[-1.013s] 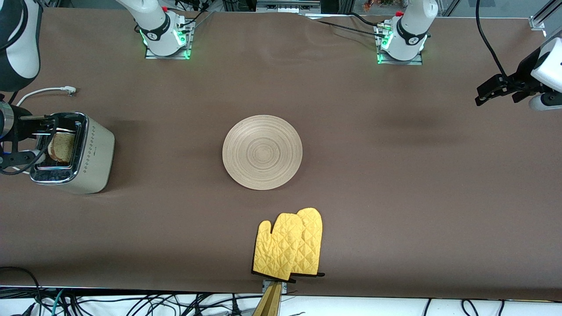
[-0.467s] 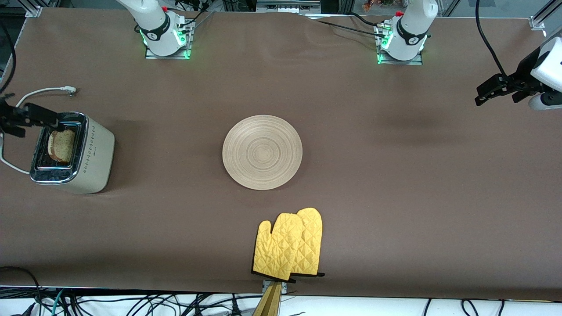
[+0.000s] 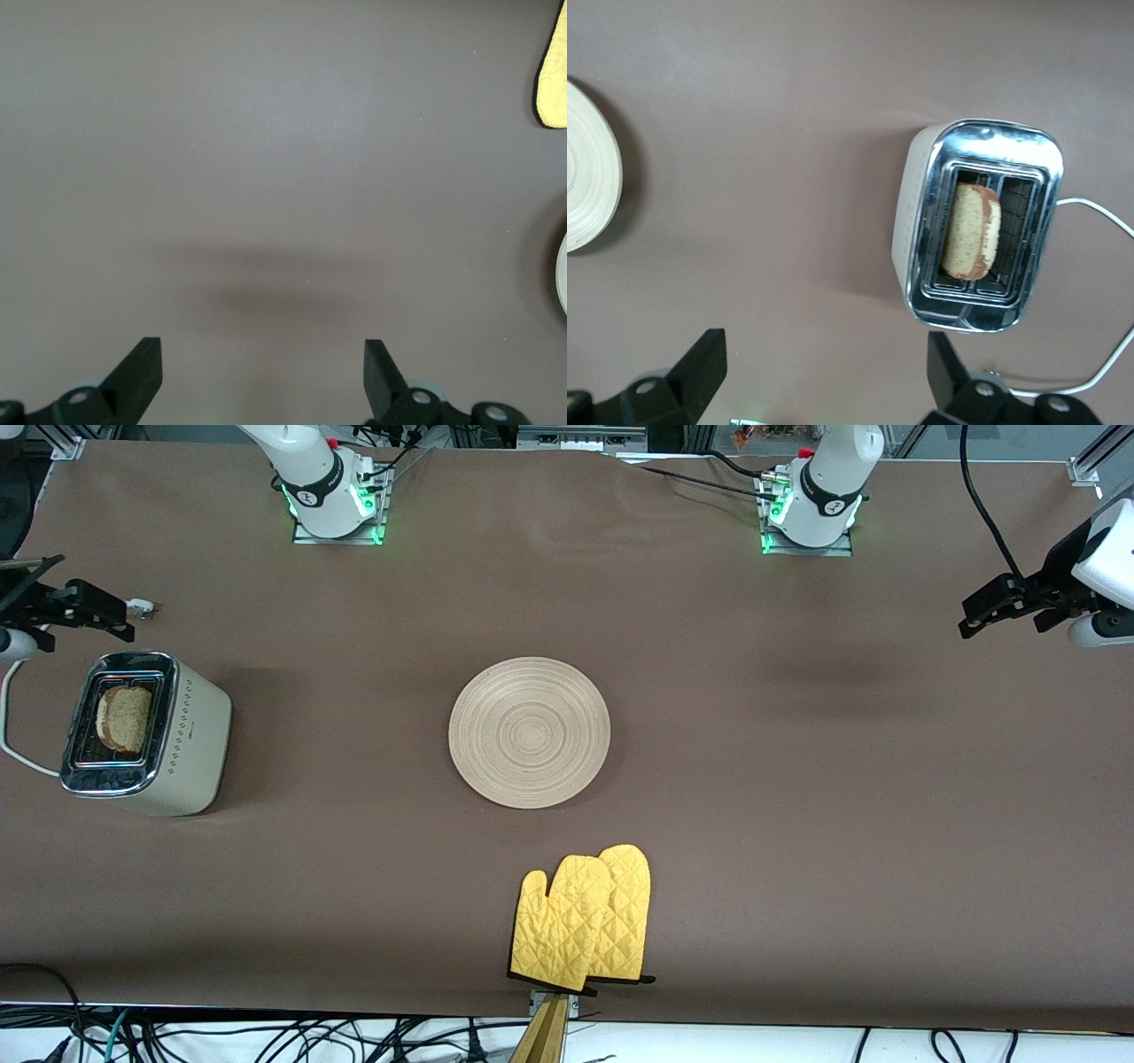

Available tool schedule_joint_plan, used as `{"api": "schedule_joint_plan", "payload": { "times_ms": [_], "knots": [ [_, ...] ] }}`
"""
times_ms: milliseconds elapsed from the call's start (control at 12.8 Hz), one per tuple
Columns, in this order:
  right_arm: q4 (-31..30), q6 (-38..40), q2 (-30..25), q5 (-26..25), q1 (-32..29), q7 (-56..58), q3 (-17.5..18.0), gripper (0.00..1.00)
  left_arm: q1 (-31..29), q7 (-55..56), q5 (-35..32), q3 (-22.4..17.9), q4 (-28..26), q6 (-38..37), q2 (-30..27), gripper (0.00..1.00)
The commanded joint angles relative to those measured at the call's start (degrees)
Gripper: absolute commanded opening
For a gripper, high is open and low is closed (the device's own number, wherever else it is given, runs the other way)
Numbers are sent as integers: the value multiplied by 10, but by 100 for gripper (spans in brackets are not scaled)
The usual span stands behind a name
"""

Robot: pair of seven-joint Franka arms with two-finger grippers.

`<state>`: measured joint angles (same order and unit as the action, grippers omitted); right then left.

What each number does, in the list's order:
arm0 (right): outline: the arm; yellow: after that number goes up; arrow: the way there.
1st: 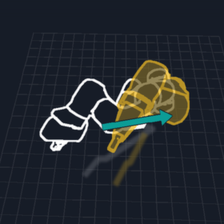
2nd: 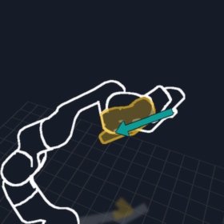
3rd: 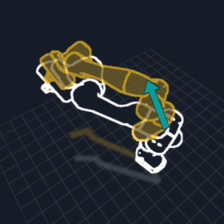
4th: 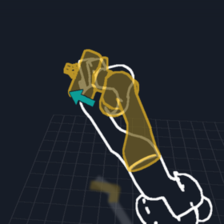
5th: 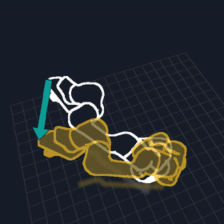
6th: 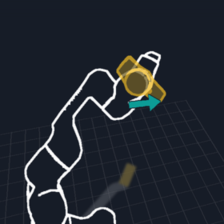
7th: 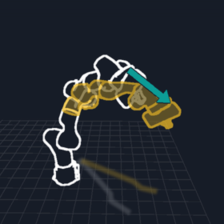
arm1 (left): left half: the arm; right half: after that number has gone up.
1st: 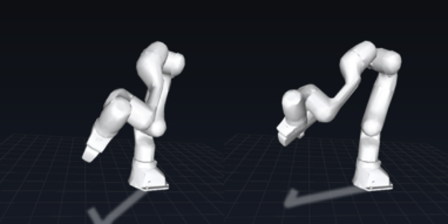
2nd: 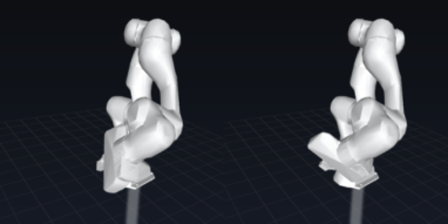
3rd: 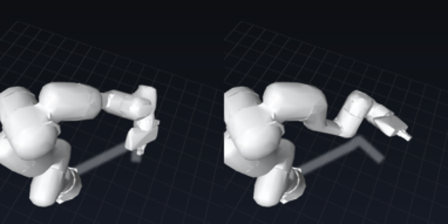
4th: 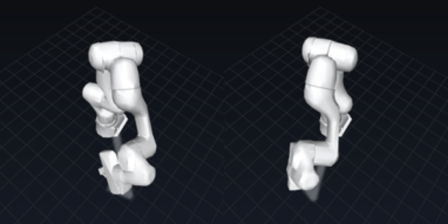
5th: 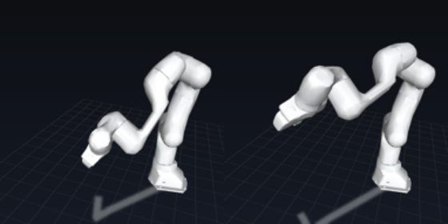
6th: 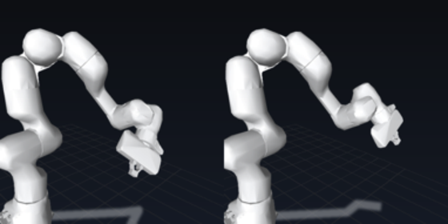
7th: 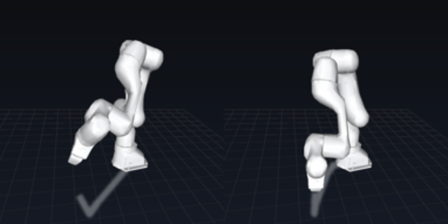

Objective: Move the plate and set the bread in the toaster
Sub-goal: 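Raise the right gripper away from the toaster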

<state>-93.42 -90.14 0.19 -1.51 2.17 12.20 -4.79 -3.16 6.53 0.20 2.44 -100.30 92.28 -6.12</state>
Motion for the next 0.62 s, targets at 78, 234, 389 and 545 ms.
{"api": "schedule_joint_plan", "payload": {
  "times_ms": [78, 234, 389, 545],
  "knots": [
    [-22, -11, -20, -7, -11, -15, 16, 100, 0, 6, 12, 0, 19, -13, 8, 100],
    [-6, -10, -6, -8, -9, -14, 16, 100, 0, 6, 12, 0, 19, -13, 8, 100],
    [-4, -9, -1, -8, -8, -13, 16, 100, 0, 6, 12, 0, 19, -13, 8, 100],
    [-4, 0, -2, -8, -8, -16, 16, 100, 0, 6, 12, 0, 19, -13, 8, 100]
  ]
}}
